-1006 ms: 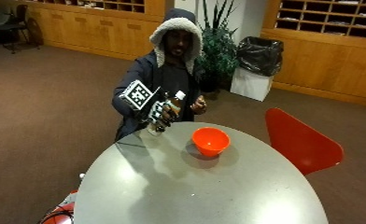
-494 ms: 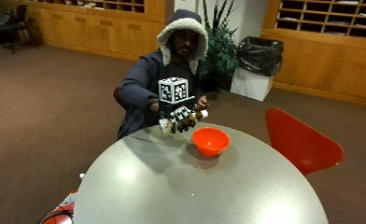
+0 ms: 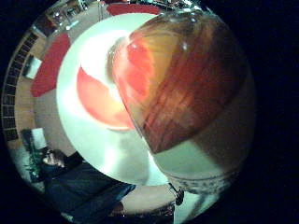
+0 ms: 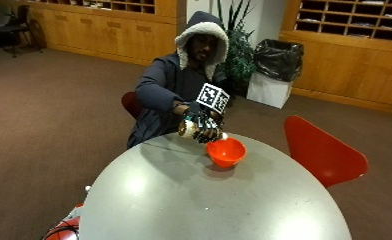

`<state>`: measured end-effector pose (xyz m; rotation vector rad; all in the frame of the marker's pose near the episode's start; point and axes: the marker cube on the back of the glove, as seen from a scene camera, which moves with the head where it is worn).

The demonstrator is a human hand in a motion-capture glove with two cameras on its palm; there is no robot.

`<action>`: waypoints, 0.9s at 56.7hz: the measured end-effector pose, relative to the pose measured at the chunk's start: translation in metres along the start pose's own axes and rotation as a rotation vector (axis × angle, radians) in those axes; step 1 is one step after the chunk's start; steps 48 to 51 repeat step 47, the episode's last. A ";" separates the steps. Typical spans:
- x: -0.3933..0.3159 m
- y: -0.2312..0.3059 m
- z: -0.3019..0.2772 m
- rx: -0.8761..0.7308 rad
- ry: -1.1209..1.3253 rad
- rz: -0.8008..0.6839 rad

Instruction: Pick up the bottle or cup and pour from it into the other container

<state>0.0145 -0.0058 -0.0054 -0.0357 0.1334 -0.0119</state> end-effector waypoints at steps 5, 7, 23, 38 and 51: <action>-0.011 -0.005 0.000 -0.022 0.071 -0.017; -0.014 -0.007 0.001 -0.027 0.089 -0.024; -0.038 -0.012 0.008 -0.045 0.139 -0.055; -0.020 -0.014 0.006 -0.034 0.105 -0.043; -0.015 -0.001 0.004 -0.001 -0.064 -0.011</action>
